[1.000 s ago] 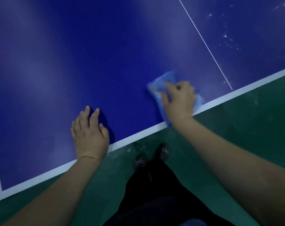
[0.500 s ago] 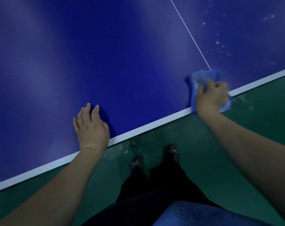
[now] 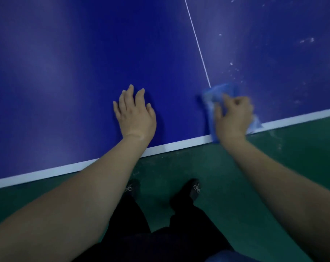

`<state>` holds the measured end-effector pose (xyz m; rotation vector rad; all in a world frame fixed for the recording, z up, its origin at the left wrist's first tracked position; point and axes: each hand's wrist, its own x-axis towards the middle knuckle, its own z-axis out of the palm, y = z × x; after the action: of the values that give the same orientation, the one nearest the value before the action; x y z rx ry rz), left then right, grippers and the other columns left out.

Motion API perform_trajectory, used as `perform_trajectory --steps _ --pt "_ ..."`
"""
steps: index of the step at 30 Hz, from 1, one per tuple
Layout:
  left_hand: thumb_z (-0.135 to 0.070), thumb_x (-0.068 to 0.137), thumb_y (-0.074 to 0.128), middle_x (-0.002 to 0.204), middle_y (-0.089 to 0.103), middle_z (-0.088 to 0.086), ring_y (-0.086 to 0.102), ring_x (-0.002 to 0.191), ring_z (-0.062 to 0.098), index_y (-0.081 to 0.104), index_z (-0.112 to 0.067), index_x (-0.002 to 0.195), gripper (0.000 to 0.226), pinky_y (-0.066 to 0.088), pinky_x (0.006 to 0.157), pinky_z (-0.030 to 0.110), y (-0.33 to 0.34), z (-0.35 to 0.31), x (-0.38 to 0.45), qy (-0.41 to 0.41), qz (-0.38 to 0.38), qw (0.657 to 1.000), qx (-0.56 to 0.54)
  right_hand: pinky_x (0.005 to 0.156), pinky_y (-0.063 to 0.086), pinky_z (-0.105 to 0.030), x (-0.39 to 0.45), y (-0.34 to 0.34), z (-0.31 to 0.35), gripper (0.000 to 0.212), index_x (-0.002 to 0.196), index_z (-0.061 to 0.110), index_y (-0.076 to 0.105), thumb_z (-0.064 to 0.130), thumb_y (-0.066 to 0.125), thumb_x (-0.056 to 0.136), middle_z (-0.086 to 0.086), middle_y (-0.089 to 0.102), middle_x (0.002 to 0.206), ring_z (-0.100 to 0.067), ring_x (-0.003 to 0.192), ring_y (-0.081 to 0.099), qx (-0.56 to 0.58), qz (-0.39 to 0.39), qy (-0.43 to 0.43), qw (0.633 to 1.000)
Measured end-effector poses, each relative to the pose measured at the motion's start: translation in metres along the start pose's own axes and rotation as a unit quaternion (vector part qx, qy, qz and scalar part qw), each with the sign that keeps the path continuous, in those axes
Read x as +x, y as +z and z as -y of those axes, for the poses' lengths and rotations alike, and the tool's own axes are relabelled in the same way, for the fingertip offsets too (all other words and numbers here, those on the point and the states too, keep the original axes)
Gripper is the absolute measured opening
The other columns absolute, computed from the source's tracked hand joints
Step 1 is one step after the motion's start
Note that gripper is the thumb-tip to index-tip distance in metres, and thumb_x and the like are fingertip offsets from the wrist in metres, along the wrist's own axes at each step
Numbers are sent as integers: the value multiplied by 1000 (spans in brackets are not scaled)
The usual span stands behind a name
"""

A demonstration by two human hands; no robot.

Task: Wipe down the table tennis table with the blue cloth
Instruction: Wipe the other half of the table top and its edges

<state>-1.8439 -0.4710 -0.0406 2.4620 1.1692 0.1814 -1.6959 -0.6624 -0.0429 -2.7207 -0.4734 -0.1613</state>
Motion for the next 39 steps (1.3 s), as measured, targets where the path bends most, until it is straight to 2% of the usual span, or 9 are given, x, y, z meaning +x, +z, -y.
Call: perform_trajectory --steps 3,5,12,19,21,24,26,32,39 --pt "-30 97 38 158 25 6 18 146 27 37 -22 145 48 6 120 52 16 -11 3 -26 -23 998 44 69 39 -40 -5 2 8 30 112 25 71 29 67 83 -12 56 91 -32 81 53 58 90 -252 962" --pt "-31 96 35 157 27 6 20 145 29 38 -22 143 48 8 119 52 18 -9 3 -29 -37 997 60 71 40 -41 29 0 -1 30 114 24 71 30 66 85 -13 56 93 -32 83 53 61 108 -293 948" --pt "-28 96 36 156 29 7 22 144 30 40 -21 142 47 9 120 52 14 -12 2 -37 -55 995 71 81 39 -41 94 -8 -59 35 121 28 65 40 55 90 -13 52 112 -35 98 50 -13 12 49 999" --pt "-27 96 39 155 30 7 22 144 29 41 -19 142 46 8 120 51 11 -12 2 -46 -53 995 73 76 36 -37 112 10 0 32 115 23 70 31 65 85 -15 57 101 -34 92 53 51 142 -315 937" --pt "-27 96 39 156 29 6 21 144 29 40 -20 142 46 7 120 50 12 -14 4 -50 -48 995 75 81 39 -38 154 18 -5 33 118 24 68 36 59 88 -15 55 108 -34 97 53 32 117 -246 962" --pt "-25 96 41 156 28 6 21 144 28 41 -19 142 47 7 120 50 11 -15 5 -56 -45 995 73 87 39 -38 165 19 -22 35 120 31 64 44 52 90 -8 52 113 -29 101 51 14 21 0 1000" --pt "-25 96 42 155 28 6 21 144 29 41 -19 142 47 8 120 51 11 -15 5 -57 -43 995 75 82 36 -37 132 18 -11 33 118 31 65 41 56 88 -9 54 110 -31 97 51 15 5 45 999" --pt "-28 94 38 155 29 7 21 144 29 40 -19 142 48 10 120 52 11 -13 4 -61 -35 994 81 76 37 -38 148 34 49 31 115 27 69 36 63 86 -12 56 100 -31 91 53 54 139 -304 941" --pt "-35 92 29 156 27 6 20 144 27 39 -21 143 54 10 120 52 11 -14 5 -67 -17 993 91 82 36 -37 159 25 11 34 121 29 65 38 57 89 -10 53 110 -31 97 51 13 14 51 999"
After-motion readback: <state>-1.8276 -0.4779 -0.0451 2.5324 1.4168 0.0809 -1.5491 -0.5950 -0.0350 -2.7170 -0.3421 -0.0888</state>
